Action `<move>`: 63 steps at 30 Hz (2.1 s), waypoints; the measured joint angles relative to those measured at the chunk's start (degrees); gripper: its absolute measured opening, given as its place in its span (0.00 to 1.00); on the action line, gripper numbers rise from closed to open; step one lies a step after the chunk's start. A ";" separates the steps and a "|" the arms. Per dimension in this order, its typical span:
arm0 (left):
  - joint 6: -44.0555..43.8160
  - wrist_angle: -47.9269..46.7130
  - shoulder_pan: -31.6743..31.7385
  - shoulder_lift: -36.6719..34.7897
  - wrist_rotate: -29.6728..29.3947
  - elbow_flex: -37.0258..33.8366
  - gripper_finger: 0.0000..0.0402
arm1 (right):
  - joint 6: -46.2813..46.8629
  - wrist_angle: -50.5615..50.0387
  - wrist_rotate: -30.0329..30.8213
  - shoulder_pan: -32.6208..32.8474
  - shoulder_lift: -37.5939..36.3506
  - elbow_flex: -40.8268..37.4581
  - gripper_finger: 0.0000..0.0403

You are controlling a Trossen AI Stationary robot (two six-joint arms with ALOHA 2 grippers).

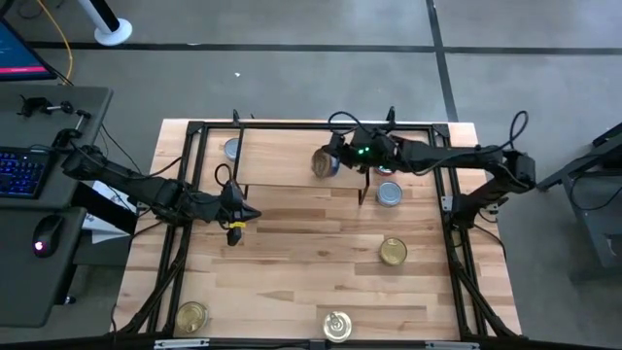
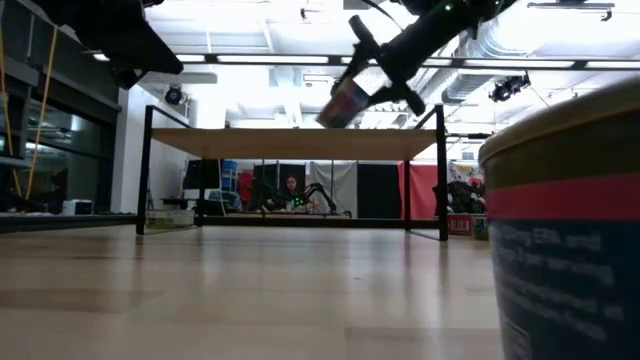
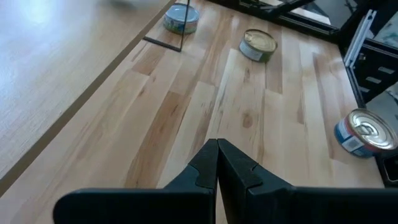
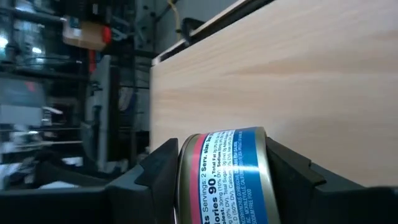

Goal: Stack canned seafood by type on shelf
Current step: Put the top blue pink tuna can on the shelf, then stack the blue pink tuna can on the other blue pink tuna can on the shelf

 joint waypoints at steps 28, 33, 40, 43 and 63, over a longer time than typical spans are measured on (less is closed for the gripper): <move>1.73 -0.69 0.00 0.00 0.00 0.00 0.00 | -9.42 -13.59 -2.23 -3.70 1.37 4.32 0.55; 1.73 -0.84 0.00 0.00 0.00 0.00 0.00 | -13.27 -27.92 1.33 -4.00 1.29 10.27 0.55; 1.70 -1.56 0.00 0.00 0.00 0.00 0.00 | -16.64 -37.02 2.39 -5.16 1.24 12.83 0.55; 1.70 -1.55 0.00 0.00 0.00 0.00 0.00 | -20.05 -37.16 2.70 -5.64 0.61 12.94 0.55; 5.35 15.83 0.80 -0.33 1.30 3.53 0.00 | -34.52 -35.15 -1.08 18.08 -2.66 12.98 0.02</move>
